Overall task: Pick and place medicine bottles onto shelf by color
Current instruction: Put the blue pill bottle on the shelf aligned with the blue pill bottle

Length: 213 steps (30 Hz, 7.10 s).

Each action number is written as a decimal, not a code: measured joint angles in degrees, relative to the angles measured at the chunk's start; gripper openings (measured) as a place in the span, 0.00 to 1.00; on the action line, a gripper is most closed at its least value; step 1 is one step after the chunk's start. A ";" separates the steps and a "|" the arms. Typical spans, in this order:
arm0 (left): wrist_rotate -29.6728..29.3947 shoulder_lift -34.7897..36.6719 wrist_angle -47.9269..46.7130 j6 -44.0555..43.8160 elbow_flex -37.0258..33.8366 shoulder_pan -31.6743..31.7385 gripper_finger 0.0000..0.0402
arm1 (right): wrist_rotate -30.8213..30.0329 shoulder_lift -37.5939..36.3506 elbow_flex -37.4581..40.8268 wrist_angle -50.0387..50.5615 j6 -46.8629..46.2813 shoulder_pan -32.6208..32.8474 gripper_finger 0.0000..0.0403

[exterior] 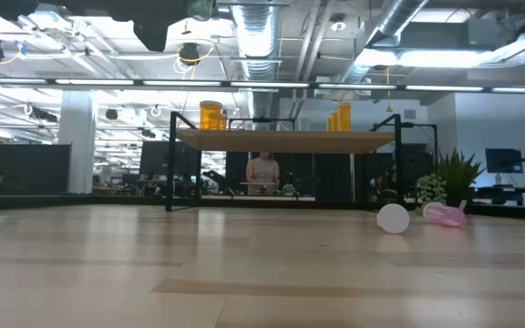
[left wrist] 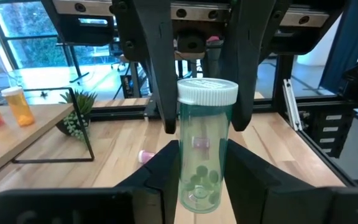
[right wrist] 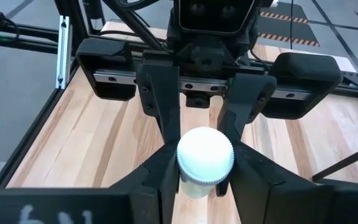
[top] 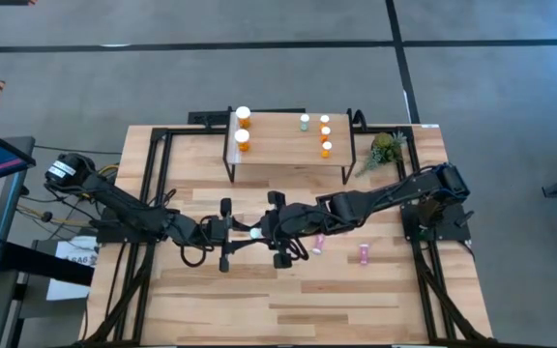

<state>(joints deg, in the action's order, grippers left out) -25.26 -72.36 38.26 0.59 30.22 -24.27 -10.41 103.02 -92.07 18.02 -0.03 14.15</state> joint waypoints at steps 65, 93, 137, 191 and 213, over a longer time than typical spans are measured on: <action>-6.91 14.45 -28.09 -5.66 0.06 -0.15 0.67 | 0.04 -2.52 0.02 4.63 -0.42 -2.16 0.38; -6.01 14.16 -28.50 -10.34 -0.50 -0.15 0.67 | 0.00 -8.74 0.04 15.64 -1.53 -12.56 0.37; -7.08 14.10 5.23 -10.55 -18.12 0.09 0.67 | 7.90 -13.64 -0.02 30.31 -2.84 -34.55 0.38; -6.58 14.12 4.72 -10.94 -17.90 0.22 0.67 | 13.40 8.80 -28.72 56.32 -1.01 -43.58 0.38; -6.56 14.12 4.72 -11.42 -17.90 0.22 0.67 | 13.44 8.85 -28.72 57.66 1.75 -43.08 0.38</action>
<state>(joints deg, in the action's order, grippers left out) -31.81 -58.24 42.98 -10.83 12.32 -24.05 3.03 111.87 -120.79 75.68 1.71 -28.92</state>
